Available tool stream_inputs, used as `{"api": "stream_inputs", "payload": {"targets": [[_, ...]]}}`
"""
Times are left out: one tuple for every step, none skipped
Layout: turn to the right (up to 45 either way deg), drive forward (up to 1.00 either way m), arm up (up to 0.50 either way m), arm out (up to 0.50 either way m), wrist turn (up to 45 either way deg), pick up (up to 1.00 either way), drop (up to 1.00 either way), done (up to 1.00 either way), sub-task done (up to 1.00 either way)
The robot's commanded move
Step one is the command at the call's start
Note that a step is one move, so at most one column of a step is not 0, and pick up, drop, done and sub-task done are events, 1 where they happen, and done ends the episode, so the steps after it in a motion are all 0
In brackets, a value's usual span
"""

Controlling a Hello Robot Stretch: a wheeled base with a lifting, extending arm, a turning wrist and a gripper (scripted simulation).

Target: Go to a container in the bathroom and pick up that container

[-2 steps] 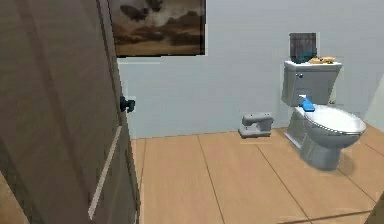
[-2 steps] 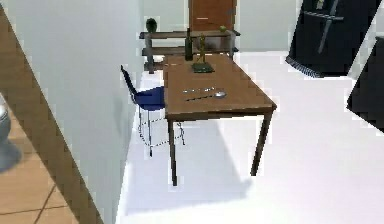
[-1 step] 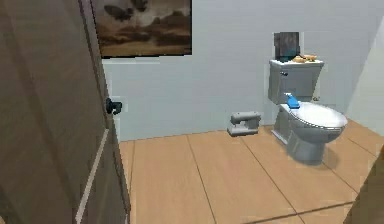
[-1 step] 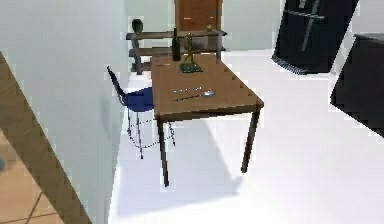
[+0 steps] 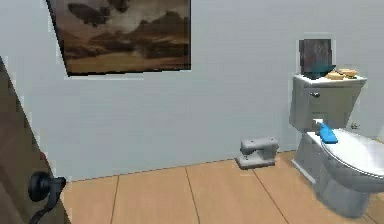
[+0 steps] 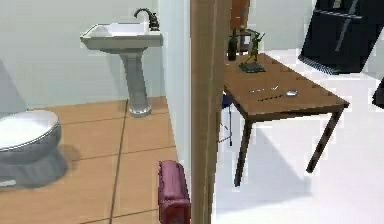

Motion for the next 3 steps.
{"api": "stream_inputs", "payload": {"targets": [[42.0, 0.0, 0.0, 0.0, 0.0, 0.0, 0.0, 0.0, 0.0], [0.0, 0.75, 0.0, 0.0, 0.0, 0.0, 0.0, 0.0, 0.0], [45.0, 0.0, 0.0, 0.0, 0.0, 0.0, 0.0, 0.0, 0.0]]}}
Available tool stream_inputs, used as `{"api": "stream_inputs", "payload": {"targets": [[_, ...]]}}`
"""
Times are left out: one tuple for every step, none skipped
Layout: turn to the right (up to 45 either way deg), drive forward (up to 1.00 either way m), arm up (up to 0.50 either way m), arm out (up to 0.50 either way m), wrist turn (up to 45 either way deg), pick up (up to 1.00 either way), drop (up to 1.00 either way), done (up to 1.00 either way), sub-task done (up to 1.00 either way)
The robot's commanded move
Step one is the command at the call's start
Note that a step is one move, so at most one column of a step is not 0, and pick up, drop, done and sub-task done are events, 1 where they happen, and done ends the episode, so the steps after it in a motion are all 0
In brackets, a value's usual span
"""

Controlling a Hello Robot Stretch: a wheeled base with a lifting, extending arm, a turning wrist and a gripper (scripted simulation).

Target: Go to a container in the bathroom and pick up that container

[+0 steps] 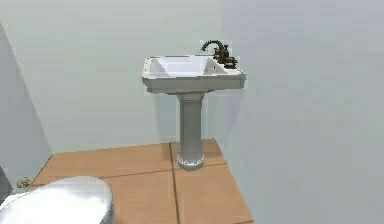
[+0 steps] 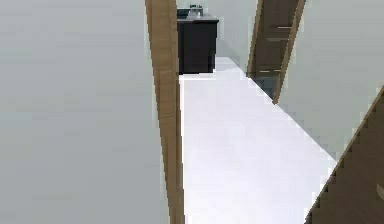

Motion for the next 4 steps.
{"api": "stream_inputs", "payload": {"targets": [[18.0, 0.0, 0.0, 0.0, 0.0, 0.0, 0.0, 0.0, 0.0], [0.0, 0.1, 0.0, 0.0, 0.0, 0.0, 0.0, 0.0, 0.0], [-45.0, 0.0, 0.0, 0.0, 0.0, 0.0, 0.0, 0.0, 0.0], [-45.0, 0.0, 0.0, 0.0, 0.0, 0.0, 0.0, 0.0, 0.0]]}}
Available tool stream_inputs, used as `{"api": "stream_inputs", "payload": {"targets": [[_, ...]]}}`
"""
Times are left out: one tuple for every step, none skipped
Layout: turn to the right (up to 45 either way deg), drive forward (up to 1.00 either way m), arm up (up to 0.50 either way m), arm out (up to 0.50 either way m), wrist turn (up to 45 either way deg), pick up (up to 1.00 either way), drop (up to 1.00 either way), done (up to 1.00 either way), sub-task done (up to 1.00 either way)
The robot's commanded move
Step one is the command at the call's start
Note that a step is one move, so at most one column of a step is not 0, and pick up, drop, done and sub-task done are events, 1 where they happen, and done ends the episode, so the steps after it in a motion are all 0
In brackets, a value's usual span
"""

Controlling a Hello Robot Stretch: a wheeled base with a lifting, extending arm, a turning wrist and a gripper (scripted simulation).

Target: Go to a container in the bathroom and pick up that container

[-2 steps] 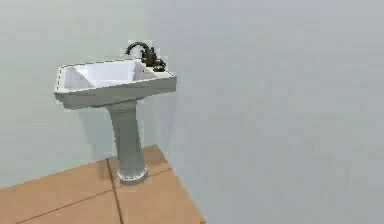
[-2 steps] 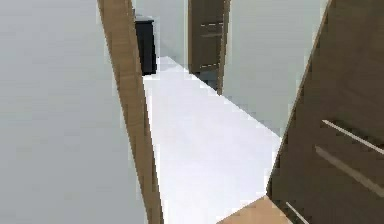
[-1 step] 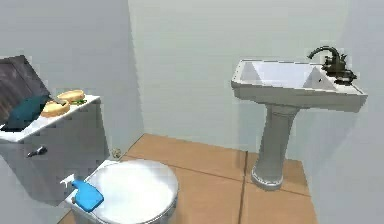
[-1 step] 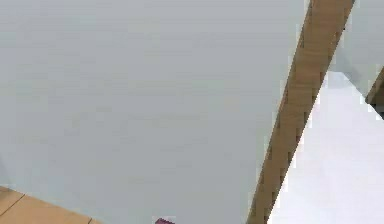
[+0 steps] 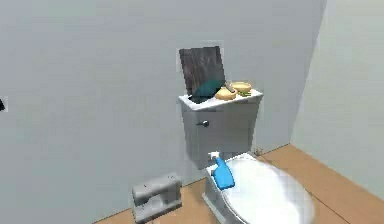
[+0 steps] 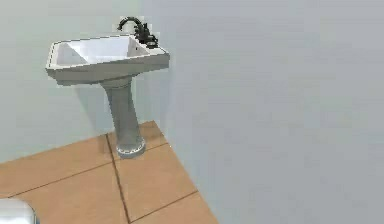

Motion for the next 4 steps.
{"api": "stream_inputs", "payload": {"targets": [[-45.0, 0.0, 0.0, 0.0, 0.0, 0.0, 0.0, 0.0, 0.0], [-27.0, 0.0, 0.0, 0.0, 0.0, 0.0, 0.0, 0.0, 0.0], [45.0, 0.0, 0.0, 0.0, 0.0, 0.0, 0.0, 0.0, 0.0], [21.0, 0.0, 0.0, 0.0, 0.0, 0.0, 0.0, 0.0, 0.0]]}}
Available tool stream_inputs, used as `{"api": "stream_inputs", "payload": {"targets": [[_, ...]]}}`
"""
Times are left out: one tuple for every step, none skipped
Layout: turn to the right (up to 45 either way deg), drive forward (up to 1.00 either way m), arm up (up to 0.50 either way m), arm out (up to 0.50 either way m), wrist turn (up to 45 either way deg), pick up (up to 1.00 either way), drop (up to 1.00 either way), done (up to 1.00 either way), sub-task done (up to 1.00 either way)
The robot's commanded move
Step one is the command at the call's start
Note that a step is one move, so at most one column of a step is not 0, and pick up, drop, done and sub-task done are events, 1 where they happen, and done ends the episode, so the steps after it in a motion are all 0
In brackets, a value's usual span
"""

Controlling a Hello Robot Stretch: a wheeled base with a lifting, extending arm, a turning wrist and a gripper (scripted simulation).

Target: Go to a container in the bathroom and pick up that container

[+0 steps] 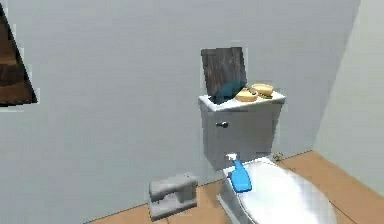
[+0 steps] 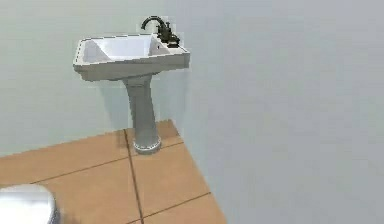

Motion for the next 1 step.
{"api": "stream_inputs", "payload": {"targets": [[0.0, 0.35, 0.0, 0.0, 0.0, 0.0, 0.0, 0.0, 0.0]]}}
